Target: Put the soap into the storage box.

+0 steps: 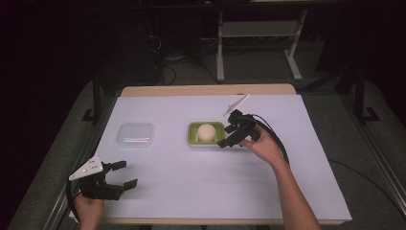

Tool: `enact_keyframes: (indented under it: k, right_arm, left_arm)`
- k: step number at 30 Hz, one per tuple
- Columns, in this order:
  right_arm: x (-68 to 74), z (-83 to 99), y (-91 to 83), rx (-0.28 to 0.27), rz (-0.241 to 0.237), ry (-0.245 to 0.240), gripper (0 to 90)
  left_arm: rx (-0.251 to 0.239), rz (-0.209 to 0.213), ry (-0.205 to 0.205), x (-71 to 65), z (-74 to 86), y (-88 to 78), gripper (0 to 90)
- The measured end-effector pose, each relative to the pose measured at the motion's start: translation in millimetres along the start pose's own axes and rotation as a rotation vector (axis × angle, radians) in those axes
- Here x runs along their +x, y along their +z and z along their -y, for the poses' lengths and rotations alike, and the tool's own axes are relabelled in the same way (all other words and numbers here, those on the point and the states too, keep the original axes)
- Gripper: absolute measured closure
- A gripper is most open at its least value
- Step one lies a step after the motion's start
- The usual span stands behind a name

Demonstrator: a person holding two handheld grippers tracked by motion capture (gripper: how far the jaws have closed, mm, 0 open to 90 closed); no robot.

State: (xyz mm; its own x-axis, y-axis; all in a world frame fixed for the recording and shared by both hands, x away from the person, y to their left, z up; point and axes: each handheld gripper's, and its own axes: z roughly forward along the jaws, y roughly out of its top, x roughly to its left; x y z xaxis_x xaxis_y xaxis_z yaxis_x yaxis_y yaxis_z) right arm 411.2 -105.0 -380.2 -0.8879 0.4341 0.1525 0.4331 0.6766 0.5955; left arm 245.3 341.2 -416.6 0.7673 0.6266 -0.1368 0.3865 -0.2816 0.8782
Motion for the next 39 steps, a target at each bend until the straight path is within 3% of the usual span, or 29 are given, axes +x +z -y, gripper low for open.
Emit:
enact_keyframes:
  k: [12,14,23,39]
  right_arm:
    - [5.8,23.6,-12.2,-0.019,0.002,0.005,26.2]
    - [8.8,30.8,-15.2,-0.015,-0.003,0.031,26.2]
    - [13.5,48.0,-21.9,-0.024,0.005,0.064,26.3]
    - [27.7,73.0,-31.6,-0.036,0.011,0.064,25.4]
  left_arm:
    - [-0.001,-0.003,-0.001,-0.9,0.2,1.1,13.2]
    - [0.002,-0.003,-0.003,-1.2,0.2,1.5,13.2]
    - [0.012,-0.006,0.01,-0.3,0.0,1.5,13.2]
    - [0.018,-0.009,0.007,-1.4,0.5,3.1,13.2]
